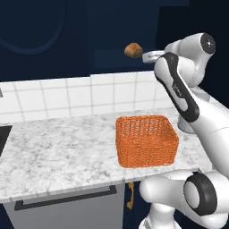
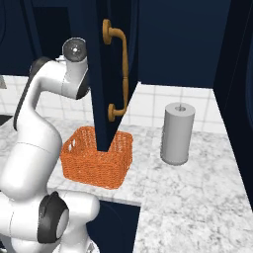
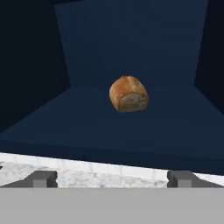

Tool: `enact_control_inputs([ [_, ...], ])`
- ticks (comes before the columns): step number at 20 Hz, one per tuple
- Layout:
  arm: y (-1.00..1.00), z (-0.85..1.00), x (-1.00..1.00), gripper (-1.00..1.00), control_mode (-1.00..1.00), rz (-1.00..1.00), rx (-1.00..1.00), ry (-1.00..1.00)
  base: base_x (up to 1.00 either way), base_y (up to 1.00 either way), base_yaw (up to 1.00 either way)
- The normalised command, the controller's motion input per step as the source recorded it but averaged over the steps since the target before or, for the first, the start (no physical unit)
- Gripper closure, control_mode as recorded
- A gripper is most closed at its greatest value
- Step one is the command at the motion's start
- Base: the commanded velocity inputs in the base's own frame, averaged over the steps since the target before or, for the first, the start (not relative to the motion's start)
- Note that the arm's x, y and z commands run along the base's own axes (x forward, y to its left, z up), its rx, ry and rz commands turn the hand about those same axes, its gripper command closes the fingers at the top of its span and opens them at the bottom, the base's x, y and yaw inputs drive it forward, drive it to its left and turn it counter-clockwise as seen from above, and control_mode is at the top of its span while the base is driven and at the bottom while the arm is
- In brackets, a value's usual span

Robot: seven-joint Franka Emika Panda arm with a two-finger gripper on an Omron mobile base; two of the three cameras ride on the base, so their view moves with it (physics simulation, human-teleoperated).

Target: Open the cabinet, pick up the bread from the cabinet and place it in the basket. Then move the basket to the dining counter.

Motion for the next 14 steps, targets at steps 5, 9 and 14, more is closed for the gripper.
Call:
enact_control_inputs([
  [5, -0.01, -0.01, 0.62, -1.00, -1.00, -0.12, -0.10, -0.02, 0.00, 0.00, 0.00],
  [9, 0.00, 0.00, 0.78, -1.00, -1.00, -0.06, -0.03, 0.00, 0.00, 0.00, 0.00],
  [14, -0.03, 0.00, 0.58, -1.00, -1.00, 0.00, 0.00, 0.04, 0.00, 0.00, 0.00],
])
